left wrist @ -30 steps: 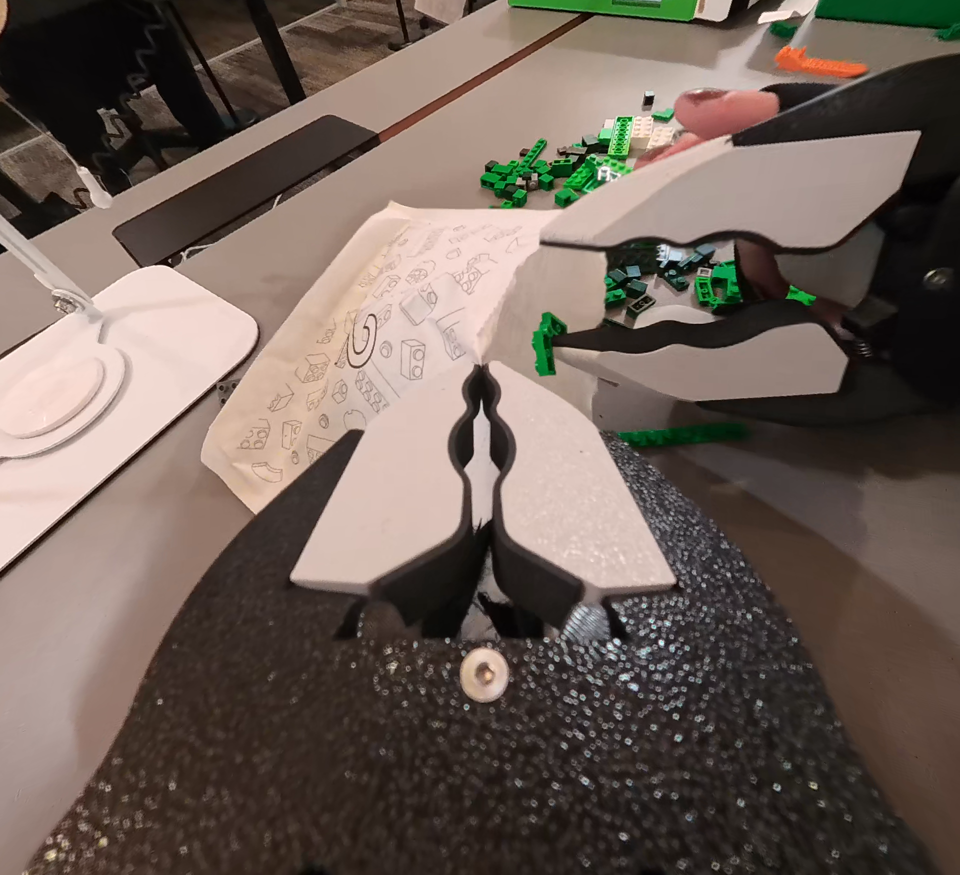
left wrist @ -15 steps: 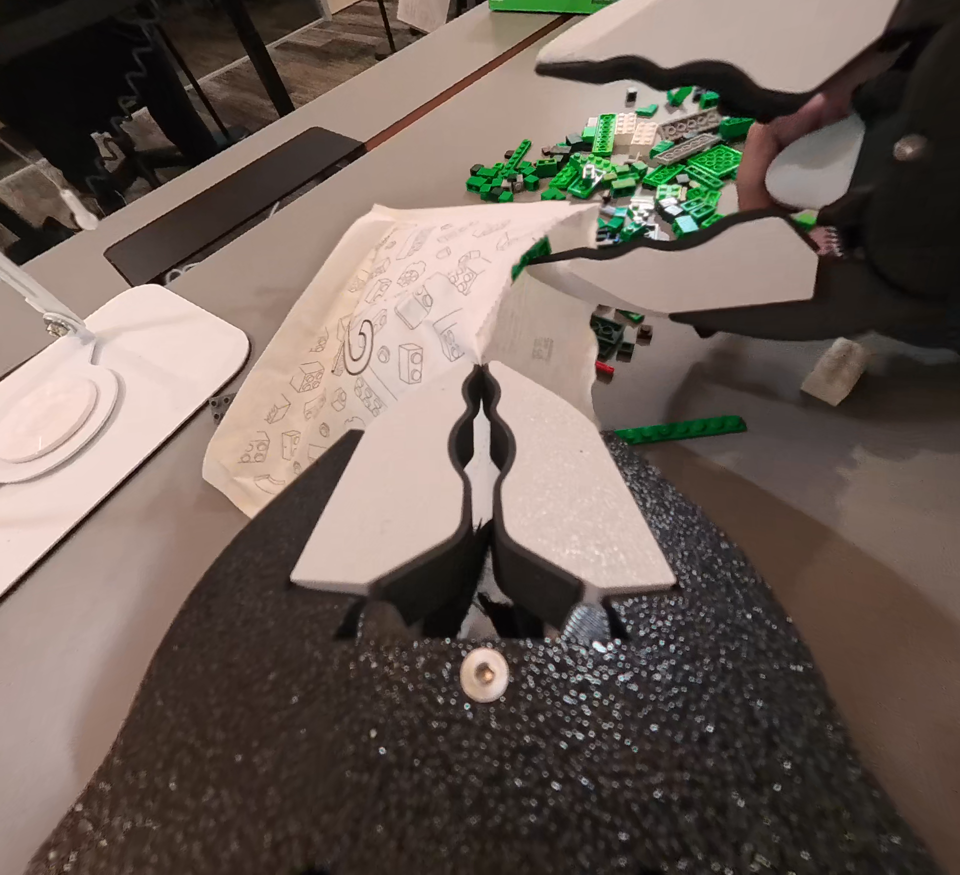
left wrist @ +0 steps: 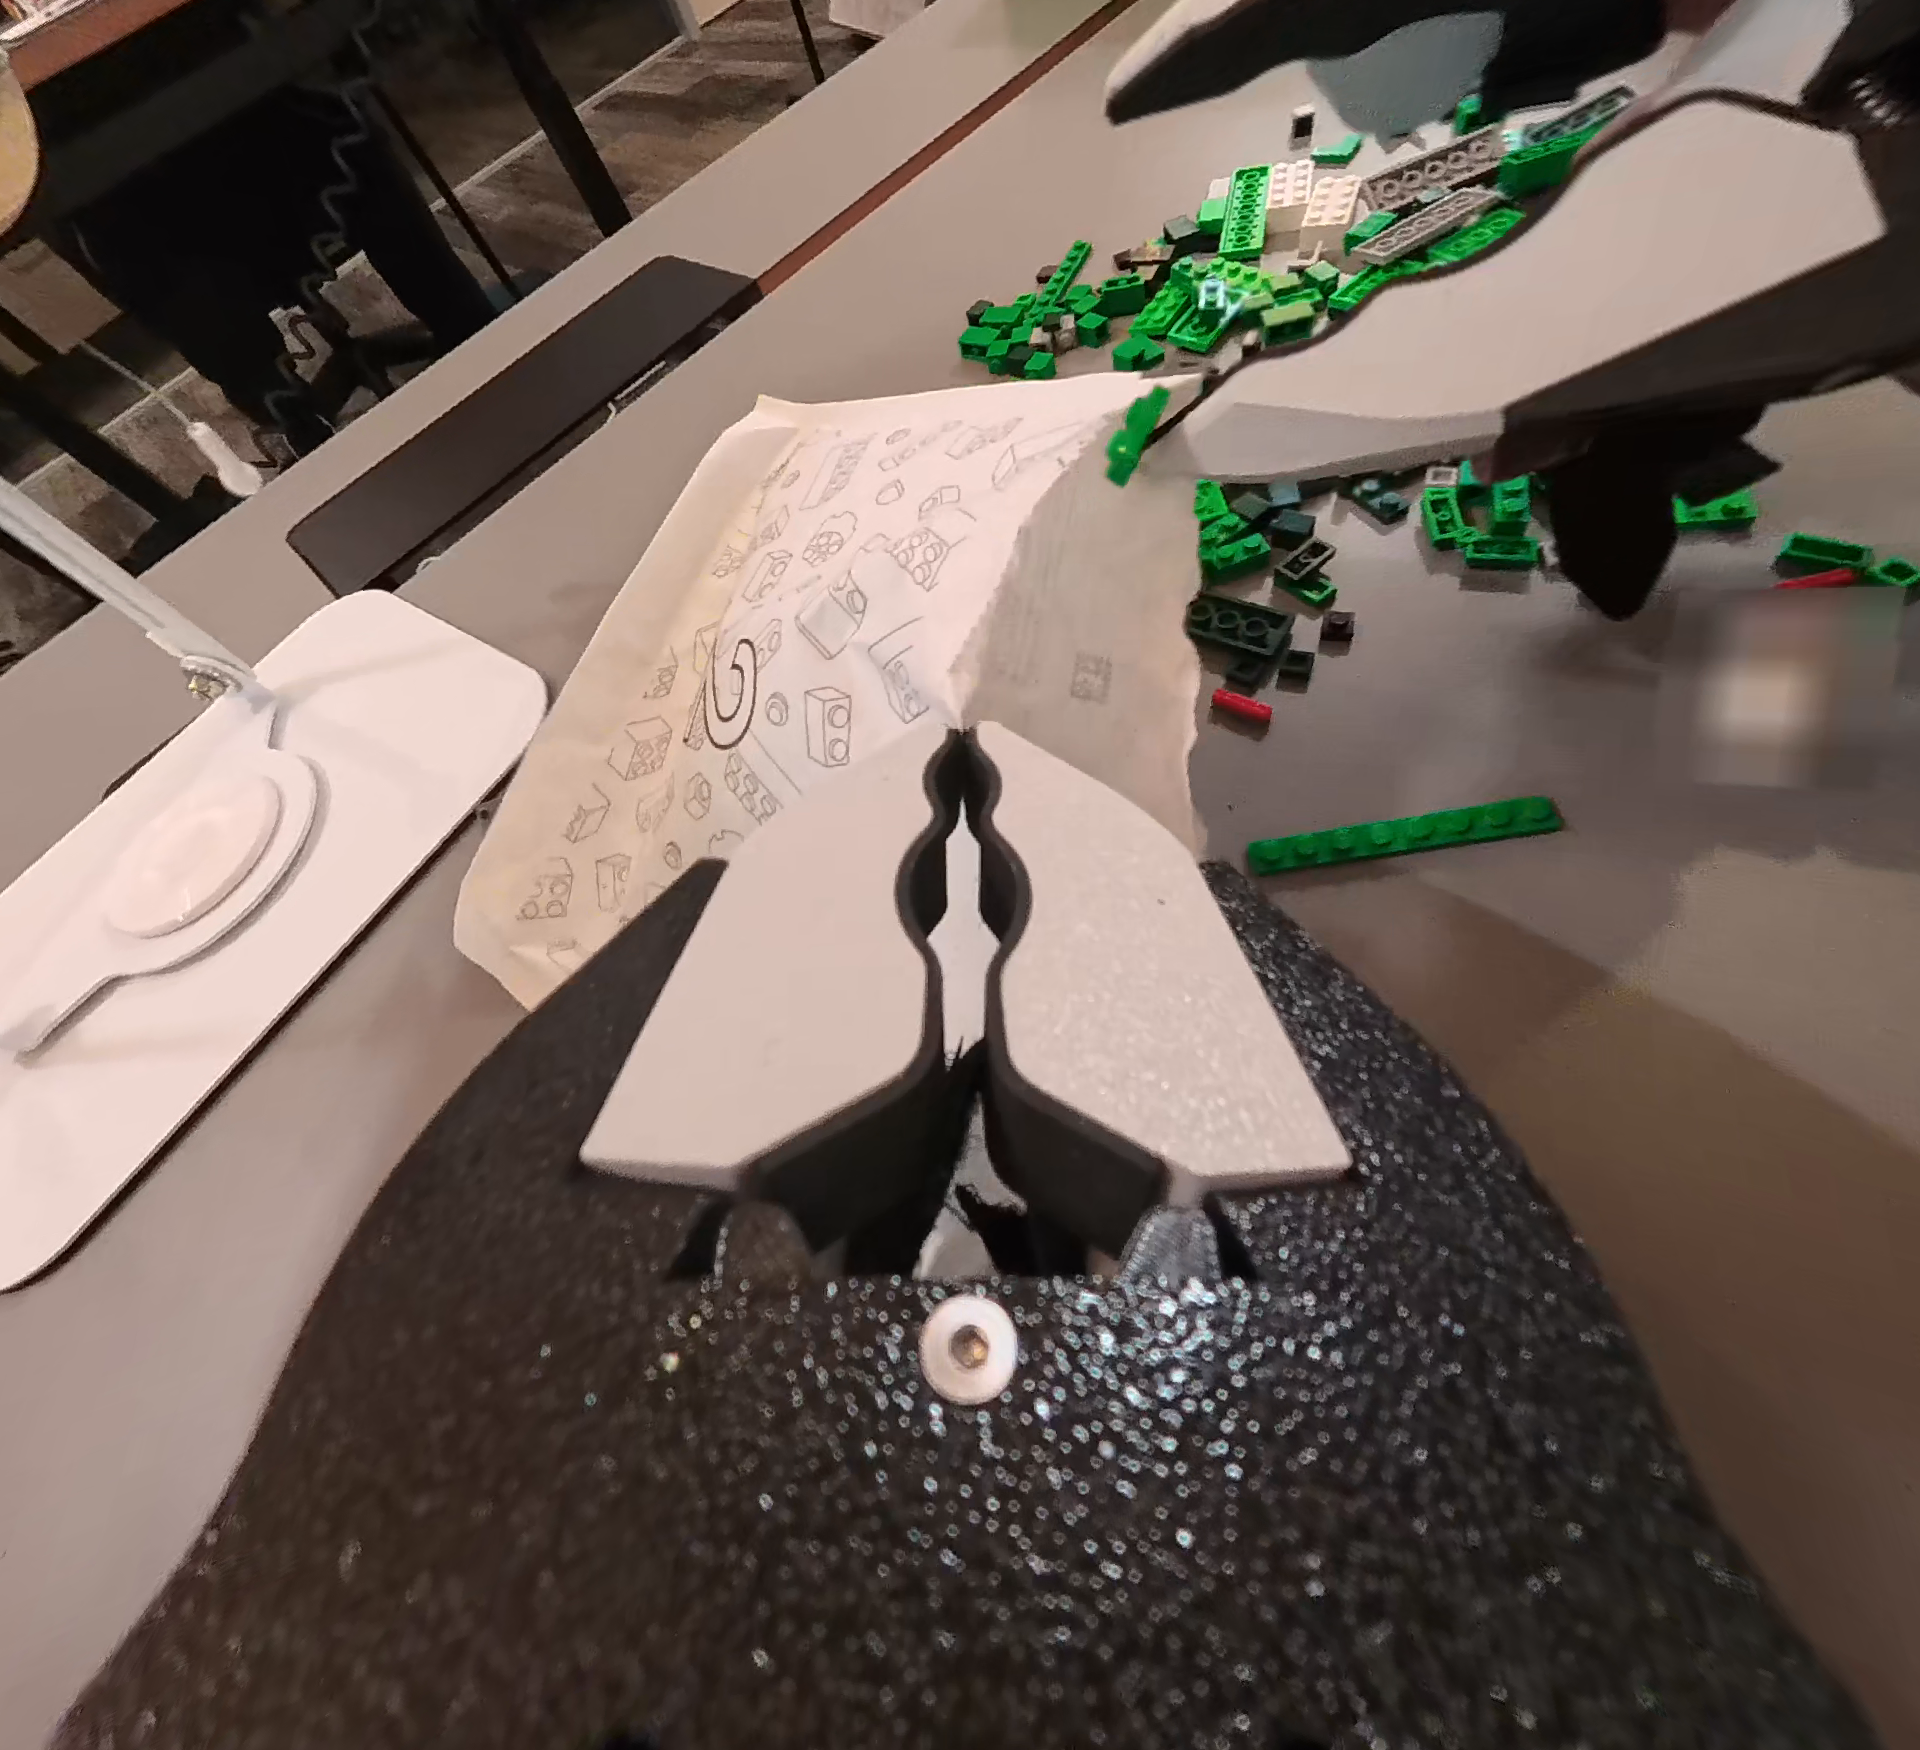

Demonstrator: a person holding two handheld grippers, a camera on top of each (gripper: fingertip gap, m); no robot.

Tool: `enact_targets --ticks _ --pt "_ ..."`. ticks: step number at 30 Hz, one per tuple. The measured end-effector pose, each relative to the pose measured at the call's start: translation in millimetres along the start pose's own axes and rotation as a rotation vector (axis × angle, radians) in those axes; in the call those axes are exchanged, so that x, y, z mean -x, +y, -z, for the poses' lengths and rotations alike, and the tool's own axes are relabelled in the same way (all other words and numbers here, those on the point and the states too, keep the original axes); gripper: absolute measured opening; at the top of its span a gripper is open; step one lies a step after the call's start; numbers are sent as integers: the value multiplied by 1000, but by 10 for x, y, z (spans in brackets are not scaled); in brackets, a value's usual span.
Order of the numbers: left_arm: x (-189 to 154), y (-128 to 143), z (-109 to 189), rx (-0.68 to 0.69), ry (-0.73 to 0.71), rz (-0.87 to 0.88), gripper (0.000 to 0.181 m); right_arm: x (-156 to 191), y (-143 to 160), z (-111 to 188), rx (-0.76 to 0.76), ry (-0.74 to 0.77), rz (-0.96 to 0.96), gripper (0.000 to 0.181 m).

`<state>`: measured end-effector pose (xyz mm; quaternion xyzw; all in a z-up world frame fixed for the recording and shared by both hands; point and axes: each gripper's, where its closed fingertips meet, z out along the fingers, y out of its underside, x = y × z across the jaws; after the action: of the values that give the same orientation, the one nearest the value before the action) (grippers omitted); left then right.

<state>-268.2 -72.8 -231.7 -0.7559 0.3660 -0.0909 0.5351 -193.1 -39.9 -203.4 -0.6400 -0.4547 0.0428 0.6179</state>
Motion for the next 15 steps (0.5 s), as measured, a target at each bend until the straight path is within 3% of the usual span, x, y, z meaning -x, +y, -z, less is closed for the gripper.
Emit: enact_targets --ticks 9,15 --pt "-136 -61 -11 -23 13 -82 0 154 166 -101 70 -80 -61 66" --pt "97 -22 31 -13 -96 -29 0 58 19 -7 -20 -77 -71 63"
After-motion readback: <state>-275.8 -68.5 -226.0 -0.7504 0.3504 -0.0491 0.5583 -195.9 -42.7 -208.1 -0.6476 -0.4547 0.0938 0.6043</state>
